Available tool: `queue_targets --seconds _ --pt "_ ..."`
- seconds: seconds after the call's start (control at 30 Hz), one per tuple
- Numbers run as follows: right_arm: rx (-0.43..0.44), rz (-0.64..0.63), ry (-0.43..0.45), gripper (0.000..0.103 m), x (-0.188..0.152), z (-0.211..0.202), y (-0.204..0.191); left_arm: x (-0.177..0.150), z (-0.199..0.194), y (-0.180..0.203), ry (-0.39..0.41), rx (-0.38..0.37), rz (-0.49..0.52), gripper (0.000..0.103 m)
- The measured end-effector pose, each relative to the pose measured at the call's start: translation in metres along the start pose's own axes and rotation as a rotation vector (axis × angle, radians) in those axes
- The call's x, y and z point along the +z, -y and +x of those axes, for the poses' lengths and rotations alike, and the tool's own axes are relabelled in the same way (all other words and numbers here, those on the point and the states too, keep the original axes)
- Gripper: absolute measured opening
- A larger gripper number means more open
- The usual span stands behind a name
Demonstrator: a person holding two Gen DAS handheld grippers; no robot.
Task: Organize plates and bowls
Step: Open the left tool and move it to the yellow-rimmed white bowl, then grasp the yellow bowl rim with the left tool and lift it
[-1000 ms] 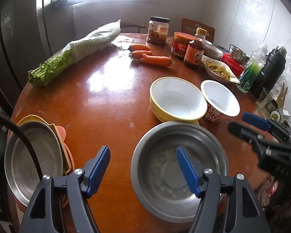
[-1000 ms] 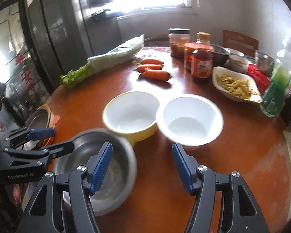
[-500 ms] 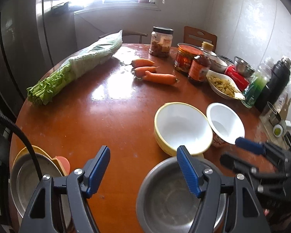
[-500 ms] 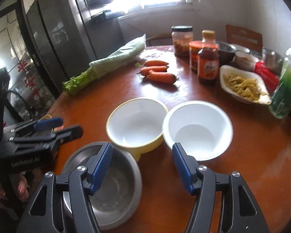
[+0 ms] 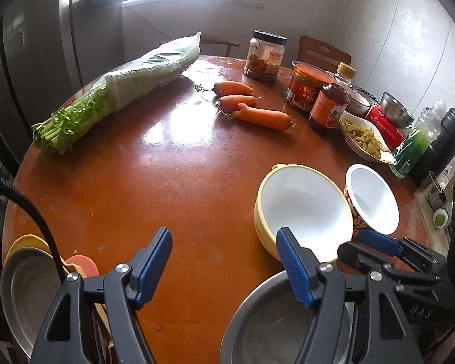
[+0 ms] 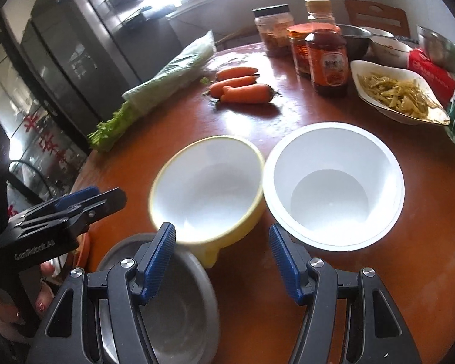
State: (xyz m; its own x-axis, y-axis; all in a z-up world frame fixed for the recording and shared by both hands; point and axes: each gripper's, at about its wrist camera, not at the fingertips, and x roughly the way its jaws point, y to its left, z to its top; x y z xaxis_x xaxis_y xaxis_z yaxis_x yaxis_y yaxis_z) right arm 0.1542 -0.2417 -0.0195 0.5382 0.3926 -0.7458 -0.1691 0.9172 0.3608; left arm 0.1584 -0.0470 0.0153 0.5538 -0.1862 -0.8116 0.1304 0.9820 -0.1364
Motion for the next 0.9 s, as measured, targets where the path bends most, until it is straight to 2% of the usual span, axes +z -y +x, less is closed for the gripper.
queue_targets --seconds 0.43,0.63,0.9 --pt "-0.126 0.074 0.065 0.066 0.017 -0.005 0.043 0.012 0.019 0.007 -0.006 -0.019 0.005 0.071" --pt "-0.107 0.078 0.047 0.066 0.018 0.003 0.044 0.015 0.031 0.009 -0.029 -0.023 0.006 0.071" --pt "-0.067 0.038 0.043 0.066 0.025 0.013 0.024 0.017 0.043 0.014 -0.046 -0.014 0.016 0.071"
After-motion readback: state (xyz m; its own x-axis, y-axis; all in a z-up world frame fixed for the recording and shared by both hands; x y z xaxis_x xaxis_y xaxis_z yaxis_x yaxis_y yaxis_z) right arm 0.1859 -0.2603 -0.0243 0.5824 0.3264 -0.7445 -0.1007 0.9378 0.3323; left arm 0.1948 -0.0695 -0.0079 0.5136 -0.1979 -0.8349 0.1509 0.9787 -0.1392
